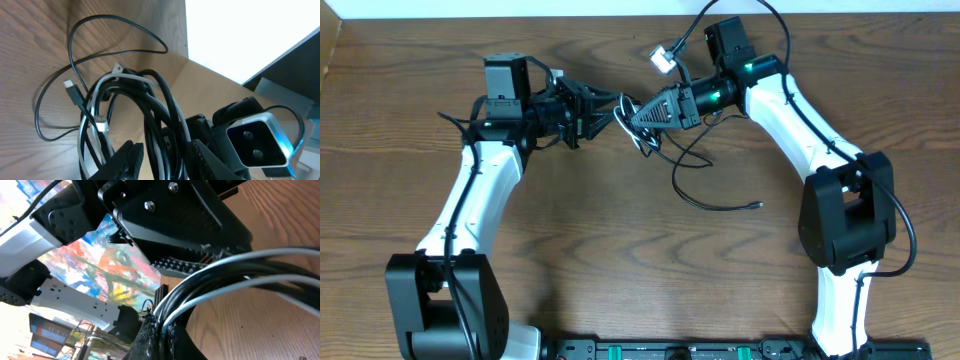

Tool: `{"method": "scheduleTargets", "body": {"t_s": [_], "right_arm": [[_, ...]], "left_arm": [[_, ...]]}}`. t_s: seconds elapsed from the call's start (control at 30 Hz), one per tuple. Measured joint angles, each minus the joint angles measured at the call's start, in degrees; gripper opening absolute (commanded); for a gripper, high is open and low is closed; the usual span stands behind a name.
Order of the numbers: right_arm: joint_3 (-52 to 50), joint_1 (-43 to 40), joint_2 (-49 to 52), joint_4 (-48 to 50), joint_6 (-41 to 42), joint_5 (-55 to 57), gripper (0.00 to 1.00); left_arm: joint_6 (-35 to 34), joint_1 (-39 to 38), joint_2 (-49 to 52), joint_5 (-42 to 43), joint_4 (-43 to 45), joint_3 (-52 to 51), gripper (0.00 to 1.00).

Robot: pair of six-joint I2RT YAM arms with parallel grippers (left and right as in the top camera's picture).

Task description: Untangle cables

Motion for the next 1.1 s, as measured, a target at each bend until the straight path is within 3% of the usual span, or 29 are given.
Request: {"method": "scheduleTargets", "body": {"t_s": [0.2, 0.3, 0.53, 0.63, 0.7, 0.8, 0.9, 1.0, 1.1], "right_arm": [[0.0, 0.0, 0.0, 1.3, 0.0, 0.0, 0.01], [0.0, 0.0, 0.0, 1.2, 0.0, 0.0, 0.01], [0.0, 0.0, 0.0, 1.3, 0.3, 1.7, 0.03], [0.0, -0.2, 0.0, 1.5, 2.1, 5.5, 0.08], [0.0, -0.6, 0.0, 1.6, 4.9, 8.8, 0.18], [0.0, -2.0, 0.0, 1.6, 10.0, 13.7, 0.22], [0.0, -3.1, 0.0, 1.6, 15.0, 16.9, 0.41], [0.0, -3.1, 0.0, 1.7, 18.9, 18.3, 0.5], [0.0, -2.7, 0.0, 2.7, 23.1, 19.1, 0.51]], "left_arm": [[-0.2, -2.5, 0.0, -0.5, -0.4, 0.0, 0.34], [-0.1, -3.5, 0.0, -1.6, -1.1, 0.0, 0.08], [3.1, -3.9, 0.0, -4.5, -2.7, 0.0, 0.08], [9.0, -3.1, 0.0, -4.9, -2.9, 0.0, 0.07], [15.1, -2.0, 0.0, -4.6, -3.3, 0.0, 0.07], [24.7, 0.1, 0.0, -2.4, -3.3, 0.0, 0.07], [34.6, 1.8, 0.0, 0.6, -3.4, 0.0, 0.07], [43.6, 2.4, 0.0, 3.6, -4.1, 0.0, 0.07], [51.5, 2.4, 0.0, 5.4, -7.1, 0.0, 0.07]]}}
